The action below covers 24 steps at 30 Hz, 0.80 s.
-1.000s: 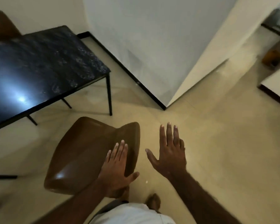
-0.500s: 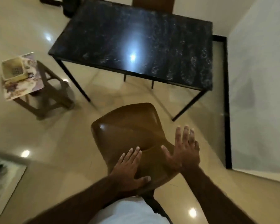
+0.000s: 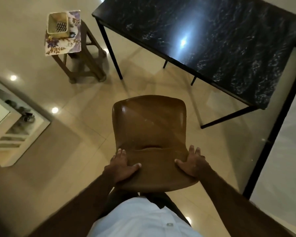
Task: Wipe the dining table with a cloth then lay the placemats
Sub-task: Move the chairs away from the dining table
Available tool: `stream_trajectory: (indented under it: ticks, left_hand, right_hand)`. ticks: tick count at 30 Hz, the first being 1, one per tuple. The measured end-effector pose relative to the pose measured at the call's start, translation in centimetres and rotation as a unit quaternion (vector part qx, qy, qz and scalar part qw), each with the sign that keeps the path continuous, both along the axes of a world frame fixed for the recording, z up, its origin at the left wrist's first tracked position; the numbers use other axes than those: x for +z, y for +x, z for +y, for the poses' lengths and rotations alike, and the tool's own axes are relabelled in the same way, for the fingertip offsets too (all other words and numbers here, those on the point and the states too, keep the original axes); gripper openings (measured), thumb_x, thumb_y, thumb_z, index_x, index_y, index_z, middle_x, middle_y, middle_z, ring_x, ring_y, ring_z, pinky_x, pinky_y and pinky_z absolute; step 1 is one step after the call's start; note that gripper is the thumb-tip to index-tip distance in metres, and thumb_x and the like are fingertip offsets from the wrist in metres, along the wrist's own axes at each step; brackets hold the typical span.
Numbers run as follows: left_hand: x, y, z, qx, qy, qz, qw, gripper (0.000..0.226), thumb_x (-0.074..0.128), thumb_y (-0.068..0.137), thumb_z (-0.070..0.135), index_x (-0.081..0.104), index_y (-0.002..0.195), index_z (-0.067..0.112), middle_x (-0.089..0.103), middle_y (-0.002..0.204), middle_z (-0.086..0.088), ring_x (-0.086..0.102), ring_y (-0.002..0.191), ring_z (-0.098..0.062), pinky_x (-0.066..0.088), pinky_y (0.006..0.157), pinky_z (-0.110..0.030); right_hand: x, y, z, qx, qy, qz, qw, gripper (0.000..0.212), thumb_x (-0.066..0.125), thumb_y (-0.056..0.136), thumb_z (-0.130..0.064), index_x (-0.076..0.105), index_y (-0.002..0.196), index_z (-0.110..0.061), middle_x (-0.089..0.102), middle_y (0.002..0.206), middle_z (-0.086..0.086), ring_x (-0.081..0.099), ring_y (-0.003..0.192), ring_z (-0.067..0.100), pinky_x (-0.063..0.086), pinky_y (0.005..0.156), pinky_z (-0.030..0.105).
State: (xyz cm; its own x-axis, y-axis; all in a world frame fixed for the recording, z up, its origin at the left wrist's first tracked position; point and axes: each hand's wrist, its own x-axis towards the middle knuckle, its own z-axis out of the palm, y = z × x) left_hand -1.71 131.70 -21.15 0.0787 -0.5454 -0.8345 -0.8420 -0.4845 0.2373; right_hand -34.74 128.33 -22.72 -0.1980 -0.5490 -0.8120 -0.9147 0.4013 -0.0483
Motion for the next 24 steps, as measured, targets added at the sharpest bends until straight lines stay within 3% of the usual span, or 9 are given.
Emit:
stream_trajectory:
  ticks: [4,6,8,9,11,13,14,19,24]
  left_hand:
    - [-0.9,1.2,-0.5,0.197,0.009,0.046,0.979,0.105,0.092,0.08,0.066,0.041,0.159,0.02,0.051,0.154,-0.009,0.06,0.135,-0.036,0.055,0.114,-0.056]
    - [-0.9,2.2,-0.9,0.304,0.054,0.077,0.948,0.094,0.098,0.076,0.059,0.051,0.144,0.014,0.062,0.133,-0.008,0.068,0.116,-0.033,0.06,0.104,-0.052]
    - [-1.1,3.4,-0.7,0.39,0.119,0.129,0.904,0.083,0.1,0.075,0.053,0.064,0.132,0.005,0.075,0.124,-0.013,0.075,0.109,-0.035,0.061,0.106,-0.053]
    - [-1.2,3.9,-0.4,0.421,0.153,0.143,0.883,0.077,0.1,0.077,0.049,0.068,0.131,0.004,0.079,0.123,-0.016,0.077,0.111,-0.038,0.061,0.108,-0.055]
    - [-1.4,4.2,0.4,0.457,0.189,0.15,0.856,0.069,0.098,0.082,0.043,0.069,0.132,0.004,0.082,0.119,-0.021,0.079,0.112,-0.041,0.064,0.103,-0.054]
    - [-1.7,4.1,0.9,0.477,0.18,0.14,0.849,0.062,0.096,0.087,0.036,0.069,0.131,0.003,0.084,0.108,-0.021,0.083,0.099,-0.039,0.069,0.083,-0.047]
    - [-1.8,3.9,1.0,0.48,0.166,0.13,0.852,0.057,0.094,0.089,0.033,0.069,0.129,0.001,0.085,0.104,-0.021,0.084,0.093,-0.038,0.068,0.076,-0.044]
    - [-1.1,3.8,-0.6,0.465,0.113,0.101,0.872,0.045,0.091,0.093,0.026,0.07,0.121,-0.002,0.081,0.108,-0.023,0.079,0.094,-0.036,0.062,0.076,-0.042]
    - [1.8,4.8,-5.9,0.417,0.057,0.073,0.904,0.03,0.085,0.098,0.021,0.071,0.113,-0.001,0.08,0.095,-0.018,0.074,0.075,-0.028,0.055,0.06,-0.036]
  right_hand:
    - [-0.4,-0.5,-0.3,-0.111,0.053,-0.093,0.988,0.099,0.081,0.093,-0.067,0.041,0.162,-0.009,0.057,0.157,0.019,0.065,0.136,0.041,0.058,0.112,0.05]
    - [-0.4,-1.0,-0.2,-0.225,0.069,-0.147,0.961,0.082,0.09,0.09,-0.056,0.06,0.146,-0.004,0.075,0.133,0.016,0.078,0.113,0.036,0.065,0.091,0.043]
    - [-0.4,-1.6,-0.2,-0.325,0.099,-0.185,0.922,0.064,0.093,0.091,-0.042,0.071,0.134,-0.001,0.084,0.102,0.012,0.083,0.085,0.031,0.065,0.064,0.034]
    - [-0.4,-1.8,-0.2,-0.361,0.116,-0.196,0.905,0.056,0.092,0.093,-0.037,0.073,0.13,-0.001,0.085,0.094,0.011,0.084,0.079,0.03,0.063,0.057,0.031]
    - [-0.5,-1.9,-0.1,-0.403,0.141,-0.2,0.882,0.048,0.089,0.096,-0.03,0.074,0.128,0.002,0.085,0.101,0.017,0.083,0.088,0.035,0.064,0.063,0.035]
    - [-0.6,-1.9,-0.1,-0.414,0.146,-0.194,0.877,0.041,0.086,0.1,-0.025,0.073,0.127,0.003,0.083,0.106,0.02,0.08,0.096,0.038,0.063,0.072,0.039]
    - [-0.6,-1.9,-0.1,-0.41,0.146,-0.187,0.881,0.037,0.084,0.101,-0.023,0.073,0.125,0.003,0.082,0.102,0.02,0.079,0.093,0.038,0.061,0.071,0.039]
    - [1.5,-2.1,-1.6,-0.402,0.134,-0.165,0.891,0.029,0.082,0.102,-0.025,0.071,0.116,-0.001,0.078,0.086,0.014,0.071,0.082,0.032,0.053,0.069,0.036]
    - [5.3,-1.8,-3.2,-0.422,0.125,-0.146,0.886,0.029,0.08,0.1,-0.024,0.061,0.089,-0.006,0.069,0.063,0.01,0.059,0.064,0.025,0.042,0.053,0.027]
